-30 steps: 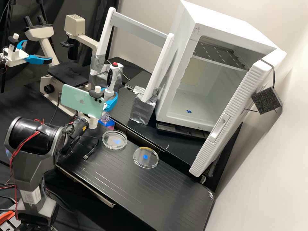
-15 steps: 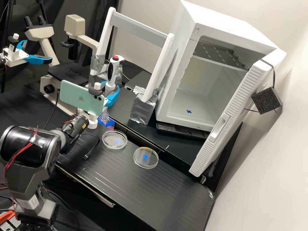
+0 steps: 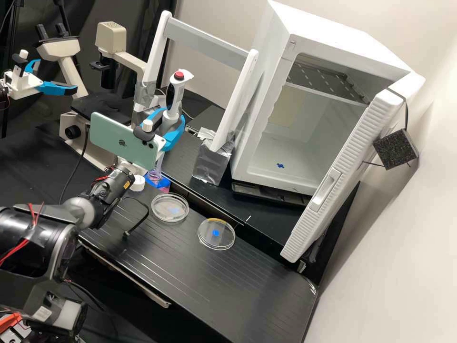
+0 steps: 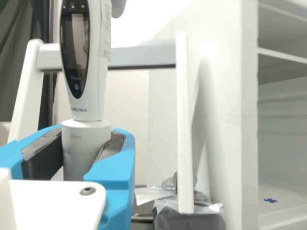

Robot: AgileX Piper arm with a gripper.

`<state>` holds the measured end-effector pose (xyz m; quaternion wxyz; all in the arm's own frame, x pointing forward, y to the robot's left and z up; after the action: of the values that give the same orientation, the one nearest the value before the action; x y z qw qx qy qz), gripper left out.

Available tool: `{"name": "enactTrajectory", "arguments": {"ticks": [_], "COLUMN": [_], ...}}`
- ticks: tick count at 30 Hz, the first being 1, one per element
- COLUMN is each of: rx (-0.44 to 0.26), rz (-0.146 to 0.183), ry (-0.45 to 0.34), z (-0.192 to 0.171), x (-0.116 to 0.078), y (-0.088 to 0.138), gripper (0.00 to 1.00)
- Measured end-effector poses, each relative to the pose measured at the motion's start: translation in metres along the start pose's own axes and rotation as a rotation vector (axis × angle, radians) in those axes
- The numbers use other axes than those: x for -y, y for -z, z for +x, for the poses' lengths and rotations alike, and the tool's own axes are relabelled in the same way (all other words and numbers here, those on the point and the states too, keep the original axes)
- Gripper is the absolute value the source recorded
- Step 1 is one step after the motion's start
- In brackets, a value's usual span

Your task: Use the pipette

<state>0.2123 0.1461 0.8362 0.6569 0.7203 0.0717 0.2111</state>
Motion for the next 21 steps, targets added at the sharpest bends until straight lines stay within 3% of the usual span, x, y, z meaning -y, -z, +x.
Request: {"name": "enactTrajectory", "arguments": {"ticks": [7,12,13,14,19,21], "rx": [-0.039,-0.087,-0.090,-0.092,-0.069,-0.044], "rz": [0.057,0.124,0.152,0.156,0.207,0.213], "ry": [-0.063,-0.084,-0.088,-0.095,-0.155,-0.171], "z": [-0.008,-0.028,-0.033,-0.037,-0.054,-0.061], "x": [-0.021,-0.042,-0.047,-0.052,-0.072,-0.077], "y": [0.000,-0.008,-0.011,-0.013,-0.025,-0.031], "gripper": [0.00,0.00,0.00,0.00,0.00,0.00]}}
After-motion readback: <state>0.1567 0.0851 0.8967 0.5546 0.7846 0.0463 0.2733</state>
